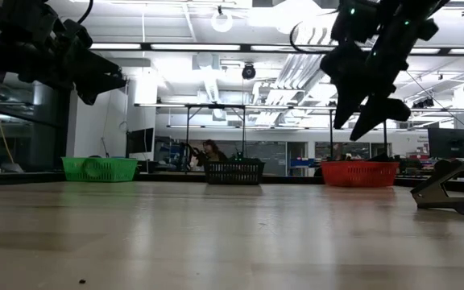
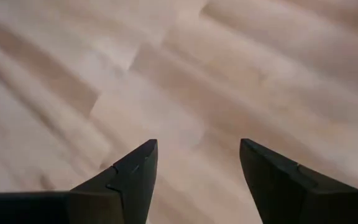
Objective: Pick and place Stapler, Stapler remover, tape
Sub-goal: Put the black staple remover in the black bin
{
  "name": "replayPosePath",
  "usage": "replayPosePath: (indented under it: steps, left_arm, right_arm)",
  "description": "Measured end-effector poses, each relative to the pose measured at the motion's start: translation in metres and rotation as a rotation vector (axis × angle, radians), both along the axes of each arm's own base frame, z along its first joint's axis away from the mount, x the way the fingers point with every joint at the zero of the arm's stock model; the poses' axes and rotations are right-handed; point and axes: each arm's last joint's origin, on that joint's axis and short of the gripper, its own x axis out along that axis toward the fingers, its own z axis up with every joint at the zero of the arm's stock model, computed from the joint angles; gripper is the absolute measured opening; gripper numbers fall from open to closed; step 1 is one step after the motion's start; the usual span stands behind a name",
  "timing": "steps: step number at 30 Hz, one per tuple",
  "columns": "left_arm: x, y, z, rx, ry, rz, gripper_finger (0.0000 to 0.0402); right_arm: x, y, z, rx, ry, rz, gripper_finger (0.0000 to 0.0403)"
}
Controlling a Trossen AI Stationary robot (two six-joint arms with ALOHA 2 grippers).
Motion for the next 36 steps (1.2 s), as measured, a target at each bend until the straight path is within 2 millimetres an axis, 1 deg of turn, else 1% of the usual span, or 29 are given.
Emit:
replayPosePath:
  steps: [7,11,14,17,21,24,27,29,33,36]
  left_arm:
    - [0.000,0.000,0.000,0.002,-0.002,0.001,0.0211]
    - [0.000,0.001,0.000,0.005,0.000,0.032,0.0211]
    - [0.000,0.001,0.000,0.021,0.002,0.046,0.0211]
    - [0.000,0.002,0.000,0.027,0.003,0.052,0.0211]
    - [0.000,0.002,0.002,0.043,-0.010,0.058,0.0211]
    - [0.000,0.002,0.004,0.060,-0.027,0.059,0.0211]
    - [0.000,0.002,0.005,0.067,-0.036,0.059,0.0211]
    - [0.000,0.002,0.005,0.067,-0.036,0.058,0.0211]
    - [0.000,0.002,0.005,0.068,-0.037,0.057,0.0211]
    - [0.000,0.002,0.005,0.067,-0.037,0.051,0.0211]
  right_arm:
    - [0.008,0.037,0.000,0.060,-0.012,0.065,0.0217]
    - [0.011,0.054,0.001,0.071,-0.034,0.111,0.0201]
    - [0.017,0.067,0.002,0.075,-0.080,0.156,0.0187]
    - [0.026,0.081,0.003,0.079,-0.131,0.210,0.0173]
    - [0.048,0.102,0.011,0.045,-0.110,0.290,0.0152]
    - [0.069,0.115,0.019,0.014,-0.014,0.338,0.0138]
    - [0.087,0.122,0.022,0.034,0.165,0.338,0.0131]
    - [0.096,0.123,0.022,0.064,0.290,0.300,0.0129]
    - [0.108,0.123,0.019,0.095,0.510,0.244,0.0129]
    - [0.114,0.124,0.014,0.128,0.621,0.237,0.0129]
